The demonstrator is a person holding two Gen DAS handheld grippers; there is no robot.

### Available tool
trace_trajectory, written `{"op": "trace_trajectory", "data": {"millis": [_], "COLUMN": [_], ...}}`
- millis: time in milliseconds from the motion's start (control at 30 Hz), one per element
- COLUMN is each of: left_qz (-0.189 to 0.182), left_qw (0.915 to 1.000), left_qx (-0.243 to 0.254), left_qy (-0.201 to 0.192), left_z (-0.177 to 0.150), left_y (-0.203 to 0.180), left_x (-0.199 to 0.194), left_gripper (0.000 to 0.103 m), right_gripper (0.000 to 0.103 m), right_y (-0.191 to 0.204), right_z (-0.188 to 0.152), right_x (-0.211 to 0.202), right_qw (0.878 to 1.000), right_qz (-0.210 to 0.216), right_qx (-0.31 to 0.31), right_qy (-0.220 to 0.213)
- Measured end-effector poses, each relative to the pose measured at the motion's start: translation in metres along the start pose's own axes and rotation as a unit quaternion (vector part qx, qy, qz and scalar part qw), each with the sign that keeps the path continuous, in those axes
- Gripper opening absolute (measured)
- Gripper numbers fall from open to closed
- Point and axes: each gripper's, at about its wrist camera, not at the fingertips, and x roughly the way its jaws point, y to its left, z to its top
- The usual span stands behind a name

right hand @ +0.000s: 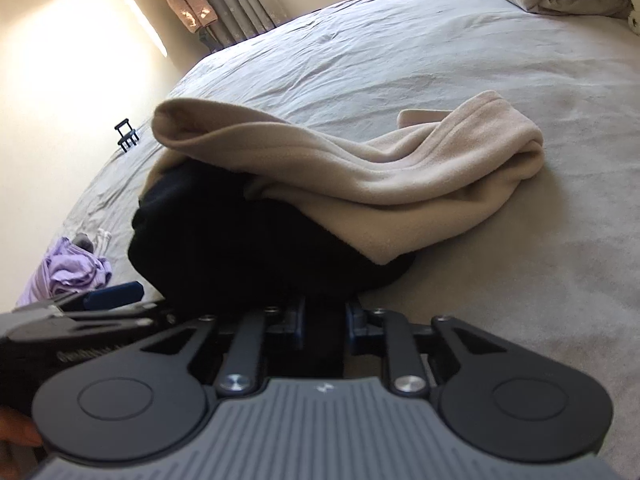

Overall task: Fold clothes
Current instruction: 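Grasp the black-and-beige sweatshirt with the left gripper while the right gripper grasps it too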

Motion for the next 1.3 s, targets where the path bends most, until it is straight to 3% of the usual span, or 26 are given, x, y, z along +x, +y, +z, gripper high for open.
{"op": "trace_trajectory", "data": {"millis": [333,700,900,1067,1300], "left_qz": [-0.072,-0.133,-0.146,-0.15,-0.155], "left_qw": [0.9951,0.9893,0.9875,0.9863,0.9843], "left_qx": [-0.053,-0.032,-0.034,-0.044,-0.065], "left_qy": [-0.041,-0.05,-0.048,-0.054,-0.055], "left_z": [0.002,-0.005,-0.006,-0.006,-0.005], "left_y": [0.018,-0.005,-0.013,-0.007,-0.001], "left_x": [-0.028,-0.048,-0.049,-0.049,-0.044], "left_gripper": [0.086,0.07,0.058,0.058,0.054], "right_gripper": [0.015,0.014,0.015,0.028,0.046], "right_y": [0.001,-0.003,-0.002,0.002,0.009], "right_z": [-0.014,-0.044,-0.048,-0.043,-0.025], "right_x": [-0.04,-0.101,-0.102,-0.092,-0.084], "right_qw": [1.0,0.999,0.997,0.996,0.998], "right_qz": [0.012,0.016,0.012,-0.003,-0.007], "right_qx": [-0.024,-0.02,-0.029,-0.046,-0.044], "right_qy": [0.01,0.048,0.067,0.072,0.045]}}
